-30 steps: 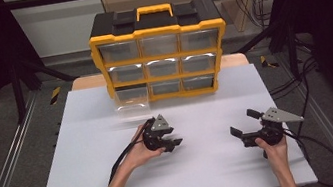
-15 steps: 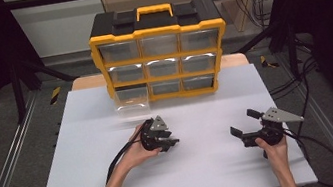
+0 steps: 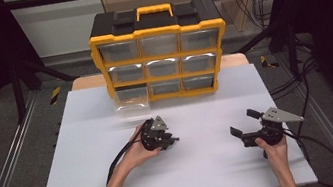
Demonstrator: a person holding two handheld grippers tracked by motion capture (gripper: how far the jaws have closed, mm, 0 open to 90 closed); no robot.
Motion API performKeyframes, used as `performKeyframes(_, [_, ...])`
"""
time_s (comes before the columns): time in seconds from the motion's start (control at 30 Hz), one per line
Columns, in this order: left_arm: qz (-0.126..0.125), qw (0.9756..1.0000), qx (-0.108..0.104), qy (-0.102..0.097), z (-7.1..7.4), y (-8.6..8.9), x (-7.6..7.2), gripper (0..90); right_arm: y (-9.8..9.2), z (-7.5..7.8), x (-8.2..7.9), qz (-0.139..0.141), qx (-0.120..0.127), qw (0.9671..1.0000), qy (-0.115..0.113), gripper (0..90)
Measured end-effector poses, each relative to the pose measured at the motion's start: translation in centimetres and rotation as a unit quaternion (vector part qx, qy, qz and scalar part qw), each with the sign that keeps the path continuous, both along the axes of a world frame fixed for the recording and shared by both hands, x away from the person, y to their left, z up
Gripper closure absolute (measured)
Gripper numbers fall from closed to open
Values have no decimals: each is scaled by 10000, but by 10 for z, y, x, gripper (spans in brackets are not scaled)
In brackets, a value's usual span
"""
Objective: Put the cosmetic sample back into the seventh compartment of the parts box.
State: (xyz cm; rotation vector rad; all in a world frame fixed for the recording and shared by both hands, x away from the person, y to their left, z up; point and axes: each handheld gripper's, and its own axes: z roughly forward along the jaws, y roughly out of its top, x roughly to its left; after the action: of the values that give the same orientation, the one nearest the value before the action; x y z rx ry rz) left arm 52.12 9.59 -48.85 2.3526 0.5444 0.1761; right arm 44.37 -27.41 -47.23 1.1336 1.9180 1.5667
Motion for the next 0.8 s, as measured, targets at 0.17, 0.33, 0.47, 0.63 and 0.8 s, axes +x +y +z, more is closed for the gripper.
performKeyframes(0.17, [6, 10000, 50, -17, 1, 0, 0, 775, 0, 0, 0, 7, 2, 10000, 5, 4])
performKeyframes(0.33, [31, 10000, 68, -24, 1, 0, 0, 800, 0, 0, 0, 1, 3, 10000, 2, 4])
performKeyframes(0.47, [49, 10000, 73, -20, 1, -1, 0, 800, 0, 0, 0, 2, 5, 10000, 6, 4])
performKeyframes(0.63, [49, 10000, 76, -14, 1, -1, -1, 801, 0, 0, 0, 2, 22, 10000, 19, 4])
performKeyframes(0.8, [46, 10000, 37, -40, 4, -2, -3, 801, 0, 0, 0, 2, 19, 10000, 16, 4])
